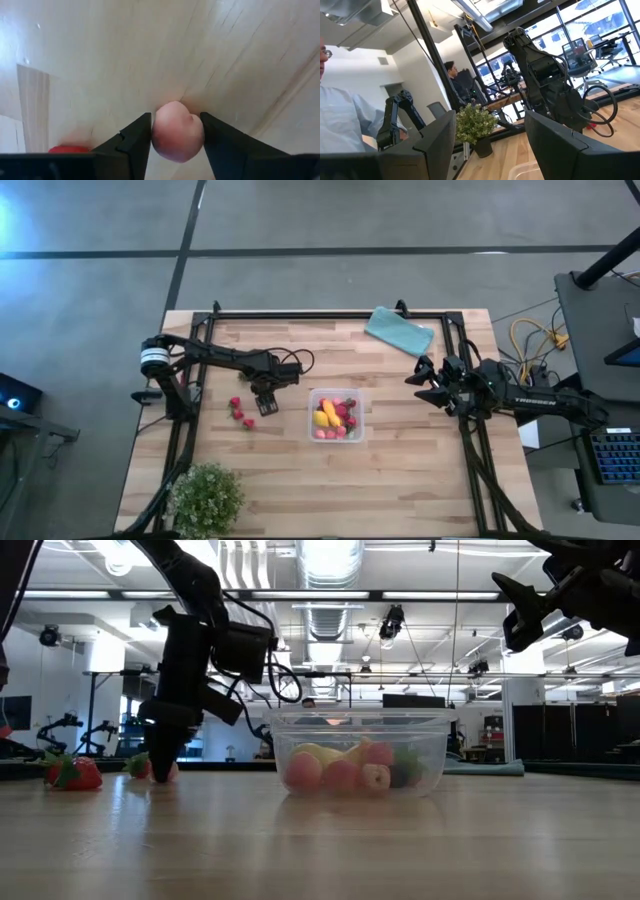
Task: Pick and placing Produce into tupperware
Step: Put the pink peach into the transparent bin
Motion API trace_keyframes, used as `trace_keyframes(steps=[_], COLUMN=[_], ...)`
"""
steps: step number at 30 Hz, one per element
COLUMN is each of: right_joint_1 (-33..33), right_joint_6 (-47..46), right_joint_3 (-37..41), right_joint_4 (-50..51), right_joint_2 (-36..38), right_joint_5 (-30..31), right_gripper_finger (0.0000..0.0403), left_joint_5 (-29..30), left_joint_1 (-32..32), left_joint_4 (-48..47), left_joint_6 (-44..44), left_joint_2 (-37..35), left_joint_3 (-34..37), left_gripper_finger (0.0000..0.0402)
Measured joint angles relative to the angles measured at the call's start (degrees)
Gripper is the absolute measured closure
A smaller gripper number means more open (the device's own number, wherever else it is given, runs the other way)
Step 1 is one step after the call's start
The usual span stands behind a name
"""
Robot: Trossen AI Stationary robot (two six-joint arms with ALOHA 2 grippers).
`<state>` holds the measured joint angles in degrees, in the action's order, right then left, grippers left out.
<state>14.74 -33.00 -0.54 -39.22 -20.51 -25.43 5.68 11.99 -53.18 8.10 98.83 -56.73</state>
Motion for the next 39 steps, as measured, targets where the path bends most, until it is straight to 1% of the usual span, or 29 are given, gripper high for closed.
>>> trace_keyframes(steps=[5,8,12,17,20,21,24,26,30,33,37,39], right_joint_1=[0.0,0.0,0.0,0.0,0.0,0.0,0.0,0.0,0.0,0.0,0.0,0.0], right_joint_6=[0.0,0.0,0.0,0.0,0.0,0.0,0.0,0.0,0.0,0.0,0.0,0.0], right_joint_3=[0.0,0.0,0.0,0.0,0.0,0.0,0.0,0.0,0.0,0.0,0.0,0.0], right_joint_4=[0.0,0.0,0.0,0.0,0.0,0.0,0.0,0.0,0.0,0.0,0.0,0.0], right_joint_2=[0.0,0.0,0.0,0.0,0.0,0.0,0.0,0.0,0.0,0.0,0.0,0.0], right_joint_5=[0.0,0.0,0.0,0.0,0.0,0.0,0.0,0.0,0.0,0.0,0.0,0.0], right_gripper_finger=[0.0174,0.0174,0.0174,0.0174,0.0174,0.0174,0.0174,0.0174,0.0174,0.0174,0.0174,0.0174], left_joint_5=[0.0,0.3,0.2,-4.7,-8.0,-9.7,-17.4,-20.6,-21.6,-23.3,-23.3,-23.3], left_joint_1=[0.0,0.0,-0.1,-0.5,-1.5,-1.9,-3.6,-5.1,-7.8,-9.1,-9.9,-10.2], left_joint_4=[-1.0,-2.5,-2.5,-0.4,4.7,6.8,13.8,17.8,22.7,23.0,22.7,22.5], left_joint_6=[0.1,0.1,0.4,0.5,-0.4,-1.1,-2.8,-2.7,-2.6,-2.6,-2.3,-1.0], left_joint_2=[0.0,0.1,0.1,0.1,0.0,0.0,0.1,0.3,2.5,5.8,9.5,10.6], left_joint_3=[-0.4,-1.4,-4.6,-11.3,-15.6,-16.9,-19.8,-21.1,-22.2,-23.1,-24.7,-25.6], left_gripper_finger=[0.0277,0.0282,0.0281,0.0281,0.0281,0.0281,0.0281,0.0281,0.0281,0.0281,0.0280,0.0272])
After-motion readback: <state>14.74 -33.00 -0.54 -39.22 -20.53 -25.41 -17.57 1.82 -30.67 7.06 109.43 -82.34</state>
